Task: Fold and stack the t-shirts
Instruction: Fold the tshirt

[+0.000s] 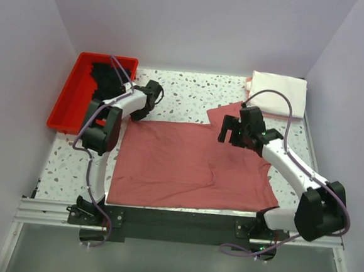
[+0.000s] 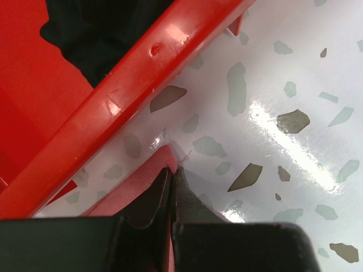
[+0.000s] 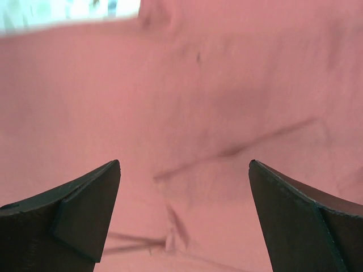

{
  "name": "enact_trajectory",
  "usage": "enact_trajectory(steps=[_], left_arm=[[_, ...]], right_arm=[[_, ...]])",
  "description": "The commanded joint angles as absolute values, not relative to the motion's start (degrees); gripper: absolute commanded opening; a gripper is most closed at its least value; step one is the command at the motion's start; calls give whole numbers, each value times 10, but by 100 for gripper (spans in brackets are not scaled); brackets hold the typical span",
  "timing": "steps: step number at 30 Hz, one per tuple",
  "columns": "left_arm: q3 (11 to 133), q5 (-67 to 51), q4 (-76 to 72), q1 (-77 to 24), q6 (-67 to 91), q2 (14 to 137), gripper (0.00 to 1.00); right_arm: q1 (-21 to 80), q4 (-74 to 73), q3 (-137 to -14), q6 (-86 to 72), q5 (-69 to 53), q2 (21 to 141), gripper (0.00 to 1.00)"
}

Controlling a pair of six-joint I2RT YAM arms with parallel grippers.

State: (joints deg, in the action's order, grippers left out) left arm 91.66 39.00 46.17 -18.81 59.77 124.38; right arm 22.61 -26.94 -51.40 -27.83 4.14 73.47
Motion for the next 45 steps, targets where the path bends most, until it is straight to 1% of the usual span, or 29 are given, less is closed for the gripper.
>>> enact_trajectory(steps=[1,2,4,6,7,8,13,15,19,21,26,28,31,32,33,34,35,40,41,43,44,45], left_arm=[[883,359,458,-180,581,1222,0],[879,358,452,-180,577,1213,0],[868,352,431,-180,564,1188,0],[862,346,417,-182,553,1175,0],[859,343,413,-182,550,1166,0],[856,341,410,-184,549,1161,0],[852,328,398,-188,535,1158,0],[853,324,397,-189,534,1160,0],[848,324,391,-191,528,1158,0],[845,324,386,-192,522,1156,0],[838,330,381,-193,517,1149,0],[835,333,380,-193,513,1146,0],[831,337,383,-193,513,1142,0],[831,339,385,-193,513,1141,0],[831,342,386,-193,515,1139,0],[831,342,387,-193,516,1138,0],[830,342,388,-193,516,1137,0],[830,339,386,-193,517,1129,0],[829,339,386,-193,516,1128,0],[827,338,385,-193,518,1125,0],[826,338,385,-193,519,1123,0],[823,336,383,-193,518,1121,0]], right_arm=[[179,-235,-624,-283,57,807,99],[172,-242,-648,-280,60,849,99],[165,-261,-716,-267,76,892,99],[162,-244,-752,-252,126,949,99],[160,-243,-793,-239,147,968,99],[159,-240,-814,-232,192,993,99],[154,-265,-978,-173,222,1148,99],[152,-270,-1016,-159,251,1189,99],[138,-277,-1112,-139,255,1293,99],[132,-269,-1142,-132,251,1322,99],[115,-285,-1269,-129,218,1431,96],[114,-286,-1302,-114,221,1452,96],[113,-315,-1303,-121,246,1460,91],[111,-300,-1284,-123,249,1449,89],[112,-280,-1226,-123,252,1415,88],[110,-265,-1201,-127,256,1401,85],[107,-270,-1187,-132,253,1390,81],[104,-294,-1133,-149,243,1345,76],[104,-294,-1128,-148,243,1341,73],[105,-295,-1114,-152,237,1331,71],[104,-296,-1110,-154,231,1327,65],[105,-296,-1102,-163,224,1325,62]])
